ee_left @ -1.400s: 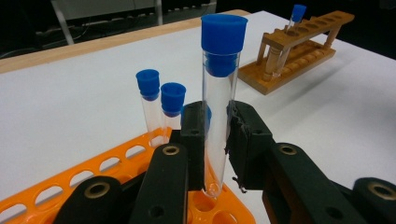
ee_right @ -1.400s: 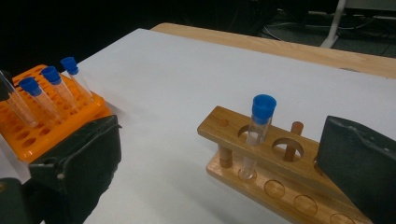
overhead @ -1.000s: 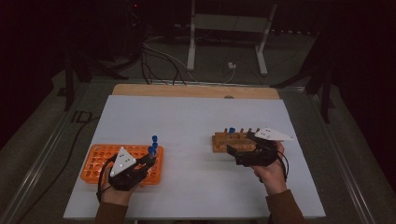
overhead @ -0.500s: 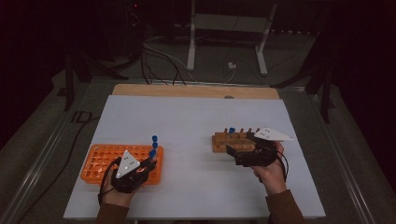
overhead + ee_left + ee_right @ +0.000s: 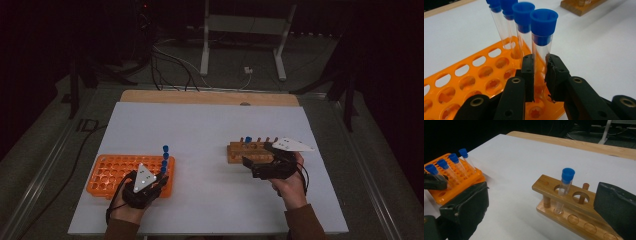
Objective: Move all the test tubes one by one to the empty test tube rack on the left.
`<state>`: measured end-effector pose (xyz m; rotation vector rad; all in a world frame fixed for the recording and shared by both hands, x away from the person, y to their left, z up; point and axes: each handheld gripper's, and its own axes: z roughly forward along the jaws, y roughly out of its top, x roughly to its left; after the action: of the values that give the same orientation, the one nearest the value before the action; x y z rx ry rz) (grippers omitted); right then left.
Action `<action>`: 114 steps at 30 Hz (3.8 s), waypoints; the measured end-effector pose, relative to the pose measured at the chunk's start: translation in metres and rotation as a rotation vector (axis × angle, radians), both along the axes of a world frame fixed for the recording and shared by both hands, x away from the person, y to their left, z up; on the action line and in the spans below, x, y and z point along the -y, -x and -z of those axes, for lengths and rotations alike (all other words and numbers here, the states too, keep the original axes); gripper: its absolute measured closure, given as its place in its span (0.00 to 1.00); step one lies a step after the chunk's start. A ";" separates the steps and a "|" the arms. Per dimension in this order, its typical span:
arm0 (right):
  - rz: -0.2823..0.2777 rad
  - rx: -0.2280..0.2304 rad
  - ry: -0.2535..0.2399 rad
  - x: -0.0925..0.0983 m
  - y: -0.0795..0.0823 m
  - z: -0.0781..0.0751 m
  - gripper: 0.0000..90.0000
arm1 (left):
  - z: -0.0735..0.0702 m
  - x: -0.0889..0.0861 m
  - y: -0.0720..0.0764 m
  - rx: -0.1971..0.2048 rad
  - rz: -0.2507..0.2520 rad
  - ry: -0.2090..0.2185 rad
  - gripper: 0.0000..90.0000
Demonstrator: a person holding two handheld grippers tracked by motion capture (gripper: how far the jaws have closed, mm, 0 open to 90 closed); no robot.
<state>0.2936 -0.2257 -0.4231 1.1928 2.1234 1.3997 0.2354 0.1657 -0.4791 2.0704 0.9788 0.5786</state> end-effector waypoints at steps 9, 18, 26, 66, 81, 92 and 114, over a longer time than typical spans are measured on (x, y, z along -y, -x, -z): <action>-0.008 -0.005 0.001 -0.003 0.000 0.002 0.00 | 0.004 0.001 0.000 -0.008 -0.003 -0.011 0.86; -0.007 -0.004 0.000 -0.002 0.000 0.002 0.00 | 0.005 -0.009 -0.003 -0.063 -0.016 0.083 0.85; -0.012 -0.006 0.000 -0.005 -0.001 0.002 0.00 | 0.000 -0.008 0.001 -0.049 -0.004 0.108 0.72; 0.032 -0.019 0.183 -0.012 -0.048 0.025 0.64 | -0.007 -0.019 0.002 0.000 -0.128 0.223 0.01; 0.009 0.008 0.213 -0.021 -0.053 0.031 0.80 | -0.005 -0.017 0.002 -0.007 -0.121 0.221 0.01; 0.010 0.006 0.193 -0.024 -0.054 0.033 0.83 | -0.005 -0.016 0.002 -0.007 -0.115 0.219 0.01; 0.053 0.030 0.133 -0.013 -0.047 0.016 0.85 | -0.005 -0.015 0.003 -0.009 -0.108 0.215 0.01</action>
<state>0.3406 -0.2123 -0.4395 1.1602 2.1127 1.2255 0.2328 0.1808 -0.4743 1.8407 1.1128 0.4964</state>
